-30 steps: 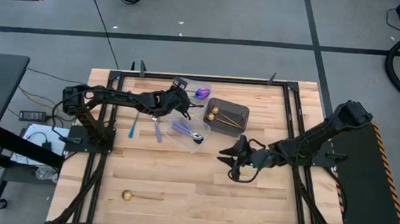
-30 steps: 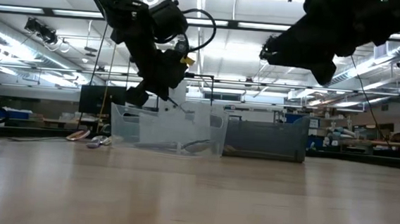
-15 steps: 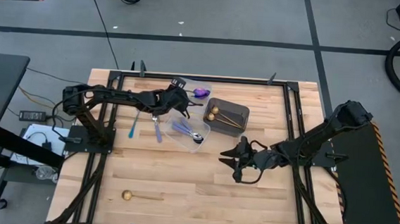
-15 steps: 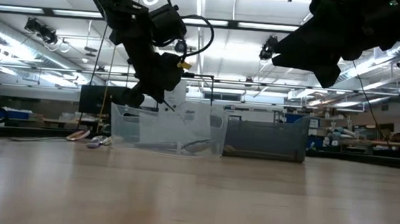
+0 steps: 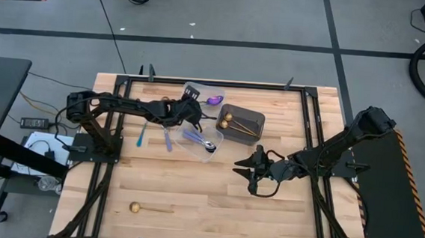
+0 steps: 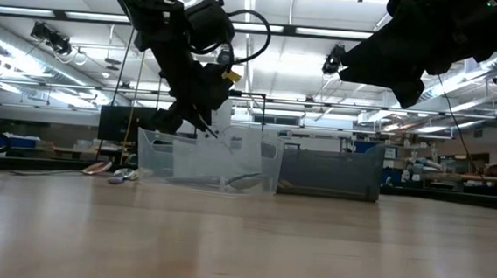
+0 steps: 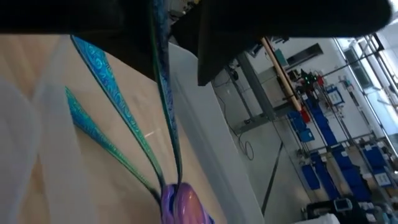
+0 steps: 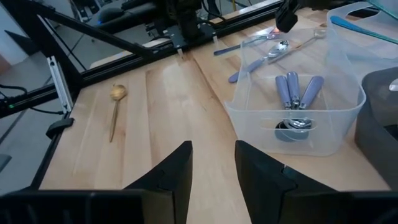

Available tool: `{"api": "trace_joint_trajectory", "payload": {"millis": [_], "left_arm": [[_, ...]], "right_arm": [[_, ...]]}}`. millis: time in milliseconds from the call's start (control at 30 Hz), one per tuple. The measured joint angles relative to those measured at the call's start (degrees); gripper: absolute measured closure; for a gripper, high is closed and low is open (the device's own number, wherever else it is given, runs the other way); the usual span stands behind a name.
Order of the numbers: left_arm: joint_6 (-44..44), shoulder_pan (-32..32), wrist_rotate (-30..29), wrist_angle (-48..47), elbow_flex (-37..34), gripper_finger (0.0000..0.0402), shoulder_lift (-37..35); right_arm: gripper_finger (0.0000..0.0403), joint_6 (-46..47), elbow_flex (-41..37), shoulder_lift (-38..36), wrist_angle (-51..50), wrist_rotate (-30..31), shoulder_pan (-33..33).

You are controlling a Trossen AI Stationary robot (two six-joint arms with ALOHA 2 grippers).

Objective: Sort silverware by color (type)
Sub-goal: Put the blue spoon into the top transparent bin

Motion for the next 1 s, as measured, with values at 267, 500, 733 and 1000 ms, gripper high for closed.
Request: {"api": "trace_joint_trajectory", "payload": {"millis": [267, 500, 733, 1000], "left_arm": [[-5.42, -0.59, -0.84, -0.97, 0.00, 0.0253, -0.58], [-9.30, -1.08, 3.46, -5.63, 0.02, 0.0233, -3.29], [-11.61, -0.29, 7.14, -9.44, 0.07, 0.0232, -4.92], [-13.05, 0.90, 11.25, -10.00, 0.07, 0.0232, -4.92]], "right_arm": [[0.0273, -0.01, 0.00, 0.00, -0.04, -0.04, 0.00], [0.0273, -0.22, 0.00, 0.00, -0.08, -0.04, 0.01], [0.0273, -0.37, 0.00, 0.00, -0.04, -0.03, 0.00], [0.0273, -0.46, 0.00, 0.00, 0.11, -0.03, 0.00]]}}
